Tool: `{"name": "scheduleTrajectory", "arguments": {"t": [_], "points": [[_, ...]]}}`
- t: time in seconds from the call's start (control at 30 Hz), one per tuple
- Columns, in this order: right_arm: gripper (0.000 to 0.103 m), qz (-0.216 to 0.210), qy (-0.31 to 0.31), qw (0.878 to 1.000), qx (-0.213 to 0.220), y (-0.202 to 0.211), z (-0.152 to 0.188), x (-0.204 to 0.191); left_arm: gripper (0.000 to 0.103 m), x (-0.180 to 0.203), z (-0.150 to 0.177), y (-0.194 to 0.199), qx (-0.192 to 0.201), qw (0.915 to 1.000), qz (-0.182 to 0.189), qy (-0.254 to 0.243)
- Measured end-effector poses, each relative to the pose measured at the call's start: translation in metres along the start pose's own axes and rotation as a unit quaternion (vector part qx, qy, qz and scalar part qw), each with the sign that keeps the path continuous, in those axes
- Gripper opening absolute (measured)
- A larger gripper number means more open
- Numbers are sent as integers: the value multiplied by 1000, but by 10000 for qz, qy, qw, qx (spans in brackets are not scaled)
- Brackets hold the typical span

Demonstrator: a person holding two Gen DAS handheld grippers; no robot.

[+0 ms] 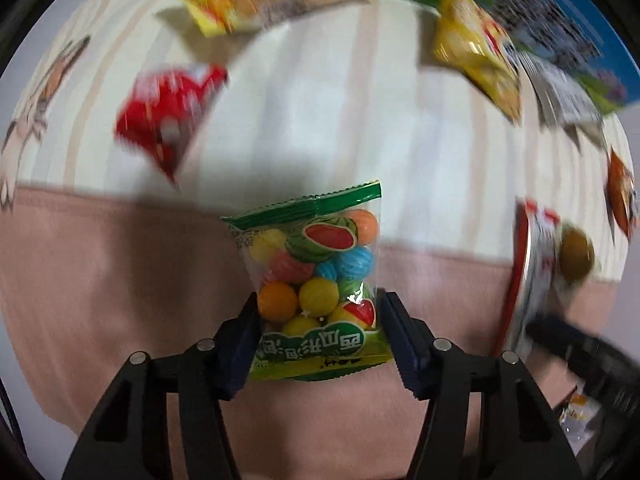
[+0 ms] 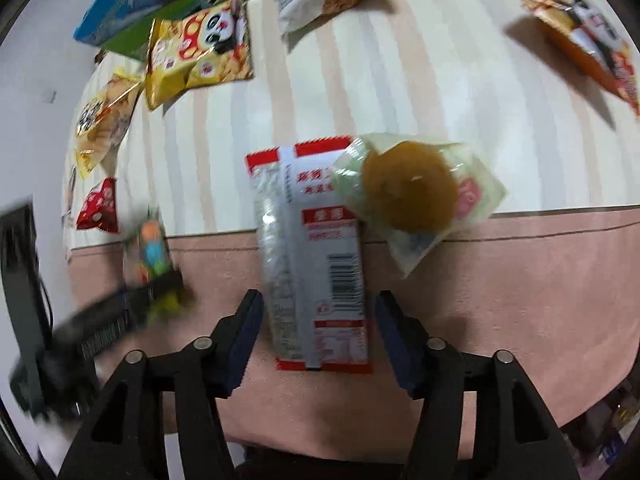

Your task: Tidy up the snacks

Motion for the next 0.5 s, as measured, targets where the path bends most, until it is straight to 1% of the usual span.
{"name": "scheduleTrajectory", "arguments": {"t": [0.07,0.1,0.13,0.23,0.3,0.33,0.37,0.4,0.5], "points": [[63,78,-16,10000,-19,-2,-6,3,57,3,11,-3,-56,10000,7,10],[63,179,-26,9998,-20,-3,-10,2,57,5,15,-6,-79,10000,-11,8],[63,274,-9,9996,14,-9,-19,-9,57,6,18,-8,-88,10000,-33,-7],[63,664,222,9974,149,-18,-34,-18,57,9,20,-8,-64,9999,-77,-45],[54,848,331,9956,226,-18,-39,-16,57,11,23,-8,-76,9999,-70,-43],[52,904,371,9949,239,-17,-38,-16,57,13,26,-8,-89,9999,-64,-42],[49,902,422,9948,203,-16,-36,-17,57,16,27,-7,-110,9999,-43,-35],[48,846,447,9954,66,-17,-31,-17,57,16,34,-6,-135,9999,-8,-16],[47,363,392,9977,-425,-19,-6,-15,57,15,48,-9,-220,9997,75,-13]]}}
Point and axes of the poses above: each gripper's, at about its wrist camera, not at the fingertips, and y roughly against the way its jaws point, x to its right, z to its underside, the point moved 6 cm from there along -y, roughly the way its jaws point, and after that the axes turned 12 degrees about -z, right-handed, at the moved point
